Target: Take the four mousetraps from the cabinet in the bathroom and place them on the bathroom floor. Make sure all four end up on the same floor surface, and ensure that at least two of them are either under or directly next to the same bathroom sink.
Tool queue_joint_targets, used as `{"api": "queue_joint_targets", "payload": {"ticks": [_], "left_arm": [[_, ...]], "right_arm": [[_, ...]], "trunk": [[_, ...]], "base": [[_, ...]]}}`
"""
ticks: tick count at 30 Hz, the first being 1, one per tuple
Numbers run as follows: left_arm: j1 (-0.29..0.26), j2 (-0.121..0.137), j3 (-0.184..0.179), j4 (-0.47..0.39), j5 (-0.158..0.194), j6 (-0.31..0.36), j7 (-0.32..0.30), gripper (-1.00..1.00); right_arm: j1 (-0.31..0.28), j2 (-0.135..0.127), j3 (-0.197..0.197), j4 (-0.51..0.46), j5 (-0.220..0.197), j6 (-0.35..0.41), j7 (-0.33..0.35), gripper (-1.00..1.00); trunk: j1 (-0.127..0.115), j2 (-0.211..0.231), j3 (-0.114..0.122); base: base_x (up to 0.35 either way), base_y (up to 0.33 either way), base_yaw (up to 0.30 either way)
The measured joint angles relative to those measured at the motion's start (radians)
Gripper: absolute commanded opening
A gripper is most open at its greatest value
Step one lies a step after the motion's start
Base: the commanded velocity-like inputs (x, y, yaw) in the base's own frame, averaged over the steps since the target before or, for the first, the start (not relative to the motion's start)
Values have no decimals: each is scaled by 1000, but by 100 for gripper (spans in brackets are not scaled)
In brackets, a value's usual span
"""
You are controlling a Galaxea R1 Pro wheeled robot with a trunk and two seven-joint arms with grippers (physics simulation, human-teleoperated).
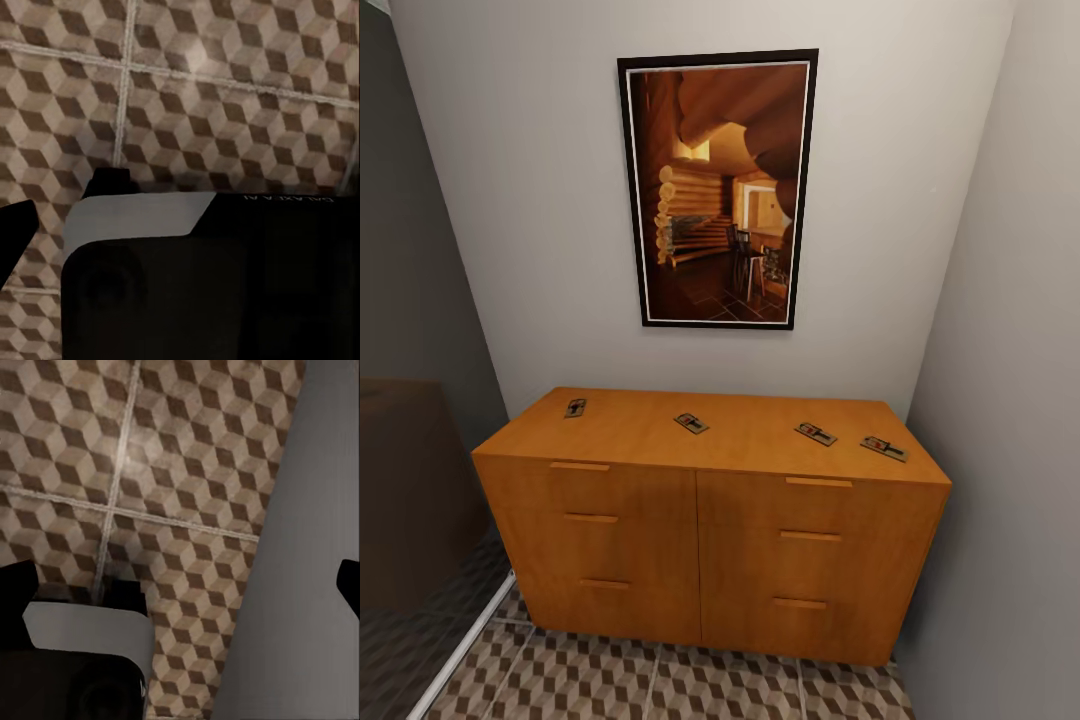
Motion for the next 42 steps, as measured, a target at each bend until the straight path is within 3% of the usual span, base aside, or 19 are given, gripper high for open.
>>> {"api": "queue_joint_targets", "payload": {"ticks": [1,7,11,14,18,26,27,28,34,42], "left_arm": [[0,1,0,-131,0,113,0,100],[0,0,1,-420,0,319,0,100],[-1,-3,-1,-598,0,411,-1,100],[-7,-5,-3,-686,0,443,-1,100],[-31,-10,-4,-729,1,459,-1,100],[-151,-22,-5,-764,8,469,-1,100],[-218,-31,-5,-767,10,469,-2,100],[-248,-34,-5,-767,9,469,-2,100],[-365,-52,-6,-752,15,469,-2,100],[-560,-92,-9,-674,56,469,-3,100]], "right_arm": [[0,-1,-10,-116,2,72,0,100],[-1,-2,-34,-334,4,217,-1,100],[-1,-1,-48,-475,6,334,0,100],[-9,-5,-56,-547,6,335,0,100],[-47,-13,-59,-580,6,335,0,100],[-200,-23,-64,-609,6,334,0,100],[-282,-21,-64,-612,7,334,0,100],[-322,-21,-65,-612,7,334,0,100],[-440,-20,-65,-613,6,334,0,100],[-607,-21,-65,-610,11,334,-1,100]], "trunk": [[0,0,0],[0,0,0],[0,0,0],[0,0,0],[0,0,0],[0,0,0],[0,0,0],[0,0,0],[0,0,0],[0,0,0]], "base": [[0,0,0],[0,0,0],[0,0,0],[0,0,0],[0,0,0],[0,0,0],[0,0,0],[0,0,0],[0,0,0],[0,0,0]]}}
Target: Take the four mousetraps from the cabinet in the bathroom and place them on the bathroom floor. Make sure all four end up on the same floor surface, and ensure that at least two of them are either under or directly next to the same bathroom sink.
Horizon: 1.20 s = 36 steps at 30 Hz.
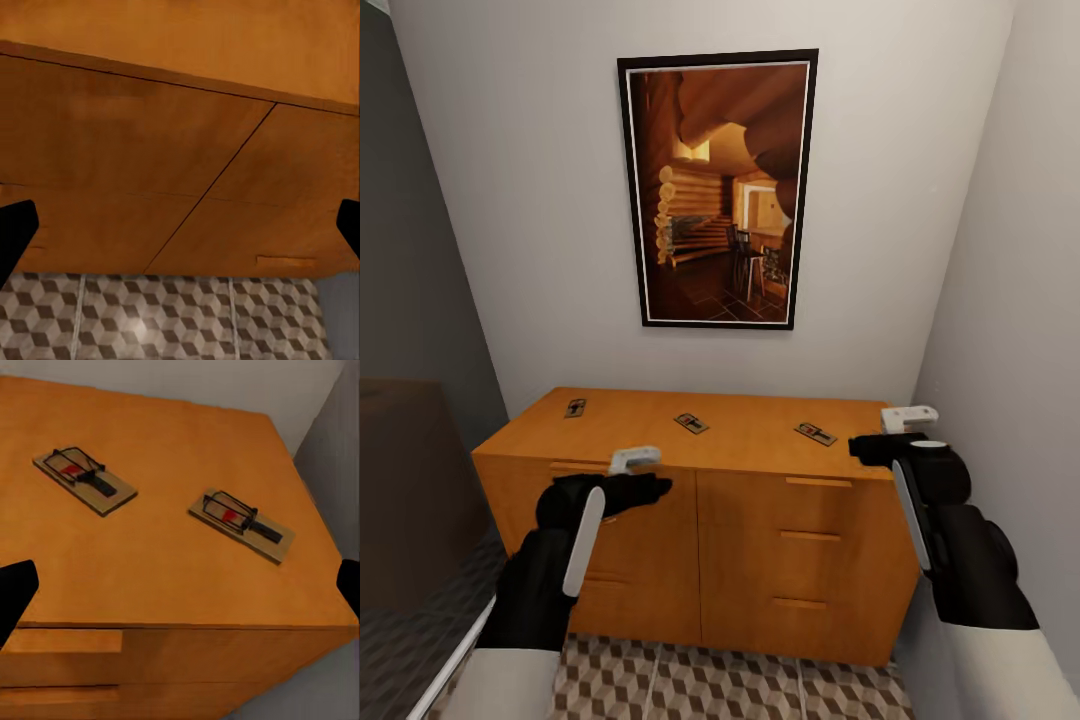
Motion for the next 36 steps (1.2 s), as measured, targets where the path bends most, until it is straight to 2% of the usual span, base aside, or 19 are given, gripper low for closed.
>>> {"api": "queue_joint_targets", "payload": {"ticks": [1,2,3,4,5,9,10,14,18,21,22,25,26,29,33,36], "left_arm": [[-31,-4,-1,21,11,0,0,100],[-92,-9,-6,71,37,0,0,100],[-129,-12,-10,102,51,0,0,100],[-260,-22,-28,293,146,1,0,100],[-324,-22,-33,299,170,1,0,100],[-432,-22,-47,378,240,1,0,100],[-433,-22,-47,379,239,1,0,100],[-539,-22,-57,423,286,1,0,100],[-642,-22,-60,485,307,1,0,100],[-712,-22,-62,564,313,1,0,100],[-713,-22,-62,565,313,1,0,100],[-773,-22,-64,680,311,2,2,100],[-817,-15,-70,807,298,2,6,100],[-830,0,-72,854,296,2,8,100],[-842,39,-76,900,280,2,7,100],[-847,61,-95,914,271,2,4,100]], "right_arm": [[-24,0,0,1,0,0,-1,100],[-67,0,1,2,0,0,-2,100],[-89,0,1,3,-1,0,-2,100],[-168,-1,2,12,-1,0,-5,100],[-196,-1,3,14,1,0,-6,100],[-267,0,5,33,-1,0,-8,100],[-268,0,5,33,-1,0,-8,100],[-334,2,7,84,-2,0,-10,100],[-381,4,7,162,-1,0,-13,100],[-398,7,8,223,2,0,-14,100],[-399,7,8,224,3,0,-14,100],[-408,26,7,285,0,0,-14,100],[-413,54,8,355,-8,0,-15,100],[-415,66,8,393,0,1,-14,100],[-416,80,8,452,-2,1,-12,100],[-417,87,7,477,-4,1,-11,100]], "trunk": [[0,0,0],[0,0,0],[0,0,0],[0,0,0],[0,0,0],[0,0,0],[0,0,0],[0,0,0],[0,0,0],[0,0,0],[0,0,0],[0,0,0],[0,0,0],[0,0,0],[0,0,0],[0,0,0]], "base": [[0,0,0],[0,0,0],[0,0,0],[0,0,0],[0,0,0],[0,0,0],[0,0,0],[0,0,0],[0,0,0],[0,0,0],[0,0,0],[0,0,0],[0,0,0],[0,0,0],[0,0,0],[0,0,0]]}}
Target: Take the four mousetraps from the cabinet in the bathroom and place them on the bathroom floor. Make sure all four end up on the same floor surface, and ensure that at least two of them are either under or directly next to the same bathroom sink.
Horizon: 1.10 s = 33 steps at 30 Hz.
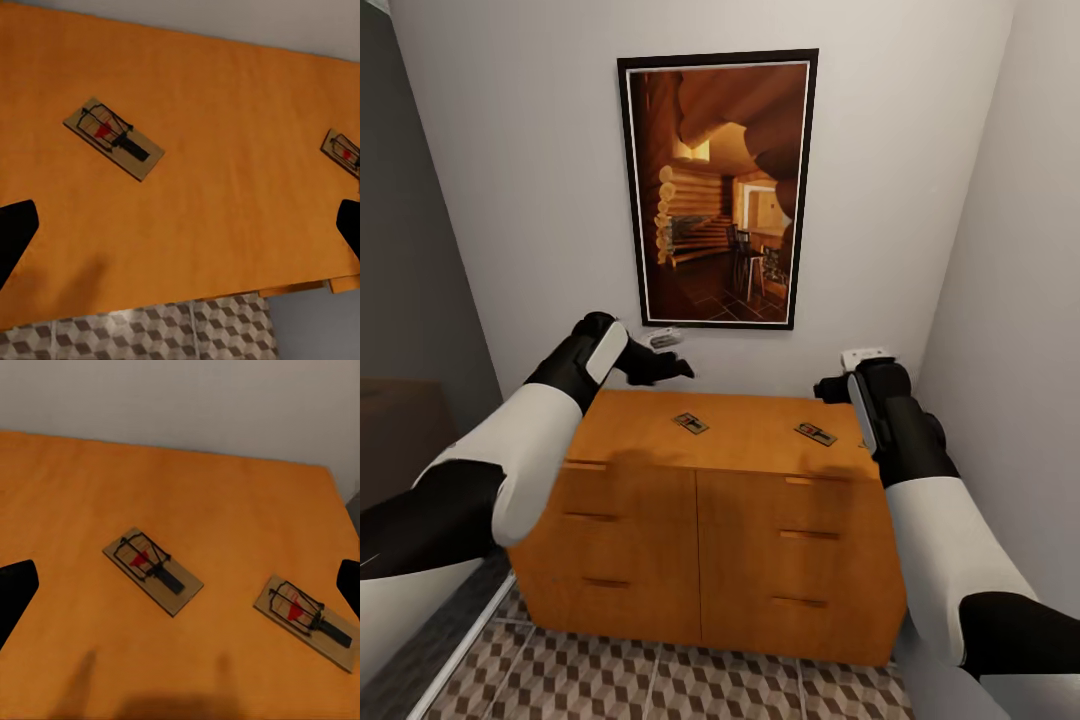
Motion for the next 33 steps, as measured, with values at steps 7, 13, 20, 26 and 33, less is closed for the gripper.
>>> {"api": "queue_joint_targets", "payload": {"ticks": [7,13,20,26,33], "left_arm": [[-3,5,-129,8,-7,0,0,100],[-4,-15,-265,12,-2,0,1,100],[-4,-24,-308,19,0,0,1,100],[-4,-26,-318,21,2,0,0,100],[-4,-25,-321,24,4,0,-2,100]], "right_arm": [[0,5,-1,16,-2,0,4,100],[0,4,-1,26,-5,0,5,100],[2,4,-2,29,-7,0,5,100],[2,3,-2,30,-6,0,5,100],[2,-3,-2,32,-6,0,4,100]], "trunk": [[0,0,0],[0,0,0],[0,0,0],[-1,0,0],[-1,0,0]], "base": [[0,1,0],[76,81,0],[234,82,0],[301,21,0],[317,6,0]]}}
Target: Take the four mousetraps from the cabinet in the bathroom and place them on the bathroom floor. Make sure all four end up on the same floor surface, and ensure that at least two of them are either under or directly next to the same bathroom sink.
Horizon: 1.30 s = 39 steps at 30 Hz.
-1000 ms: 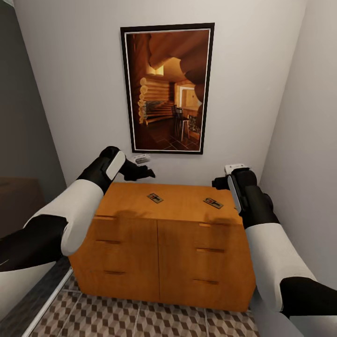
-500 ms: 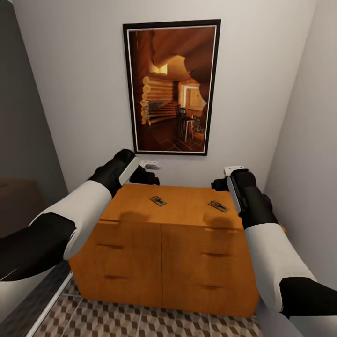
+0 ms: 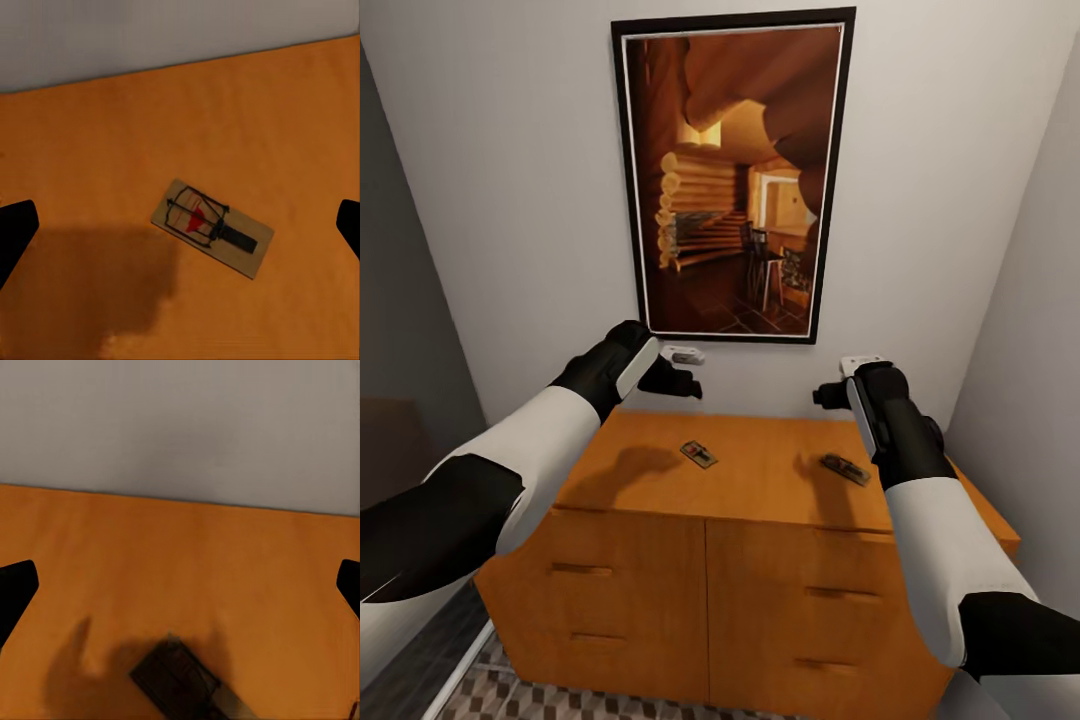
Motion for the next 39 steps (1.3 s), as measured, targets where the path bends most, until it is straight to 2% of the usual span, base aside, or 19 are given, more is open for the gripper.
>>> {"api": "queue_joint_targets", "payload": {"ticks": [2,3,8,16,24,27,30,32,37,38,39], "left_arm": [[0,0,0,1,3,0,-1,100],[0,0,-1,3,27,-2,-1,100],[0,-1,-2,15,69,-4,0,100],[0,-1,-1,39,78,-6,0,100],[0,2,2,117,79,-8,2,100],[0,4,5,174,79,-14,2,100],[0,14,7,241,79,-26,2,100],[0,17,8,257,81,-29,2,100],[0,41,7,310,100,-38,2,100],[0,45,7,315,105,-39,2,100],[0,57,6,329,129,-42,0,100]], "right_arm": [[0,-3,0,3,0,0,0,100],[1,-7,0,9,1,0,3,100],[4,-9,0,11,2,0,8,100],[5,-12,3,11,4,0,10,100],[5,-22,6,19,-3,0,25,100],[5,-25,14,52,-7,0,53,100],[5,-29,48,104,-12,0,97,100],[5,-30,59,115,-13,0,111,100],[5,-39,95,143,-11,0,197,100],[5,-43,99,145,-11,0,214,100],[5,-73,114,156,-6,0,272,100]], "trunk": [[0,0,0],[1,1,0],[1,0,0],[1,0,0],[1,0,0],[1,0,0],[1,0,0],[1,0,0],[1,0,0],[1,0,0],[1,0,0]], "base": [[192,1,0],[68,0,0],[29,0,0],[5,0,0],[0,0,0],[0,0,0],[0,0,0],[0,0,0],[0,0,0],[0,0,0],[0,0,0]]}}
